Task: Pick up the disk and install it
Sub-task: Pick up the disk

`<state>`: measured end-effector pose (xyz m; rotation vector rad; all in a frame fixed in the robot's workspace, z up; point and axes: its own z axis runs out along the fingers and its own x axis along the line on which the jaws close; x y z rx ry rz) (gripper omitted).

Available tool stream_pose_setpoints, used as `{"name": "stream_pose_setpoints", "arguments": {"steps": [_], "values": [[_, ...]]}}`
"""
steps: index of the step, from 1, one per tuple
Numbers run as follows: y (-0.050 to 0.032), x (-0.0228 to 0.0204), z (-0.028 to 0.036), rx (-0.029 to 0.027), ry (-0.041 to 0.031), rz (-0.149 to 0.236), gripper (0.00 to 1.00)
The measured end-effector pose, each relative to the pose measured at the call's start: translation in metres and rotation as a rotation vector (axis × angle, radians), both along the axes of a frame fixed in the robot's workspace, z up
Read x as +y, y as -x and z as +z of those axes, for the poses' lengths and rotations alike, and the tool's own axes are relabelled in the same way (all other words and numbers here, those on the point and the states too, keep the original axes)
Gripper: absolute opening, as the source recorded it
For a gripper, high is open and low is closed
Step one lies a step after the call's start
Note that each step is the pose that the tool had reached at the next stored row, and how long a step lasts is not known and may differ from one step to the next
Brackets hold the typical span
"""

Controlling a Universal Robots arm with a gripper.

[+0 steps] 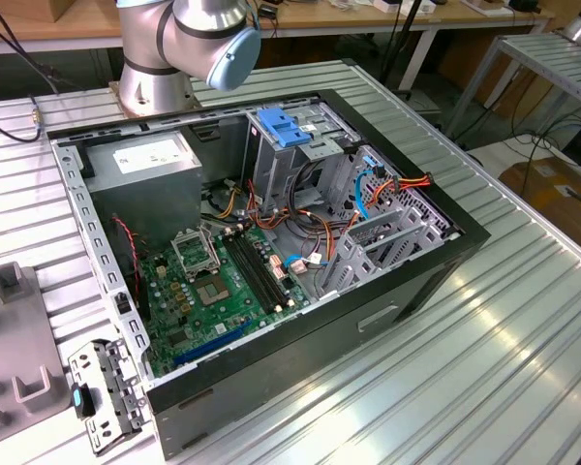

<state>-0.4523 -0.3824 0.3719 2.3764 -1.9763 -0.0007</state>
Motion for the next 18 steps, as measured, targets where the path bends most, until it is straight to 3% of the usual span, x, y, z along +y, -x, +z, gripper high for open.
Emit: {"name": "stream_pose_setpoints", "arguments": {"steps": [6,13,18], "values": [[0.0000,0.0000,0.0000,0.0000,0.0001,0.033,0.11],[0.0000,0.0000,0.0000,0.0001,0.0000,0.221,0.11],[0.0000,0.0000,0.0000,0.0000,0.0000,0.225,0.11]]}}
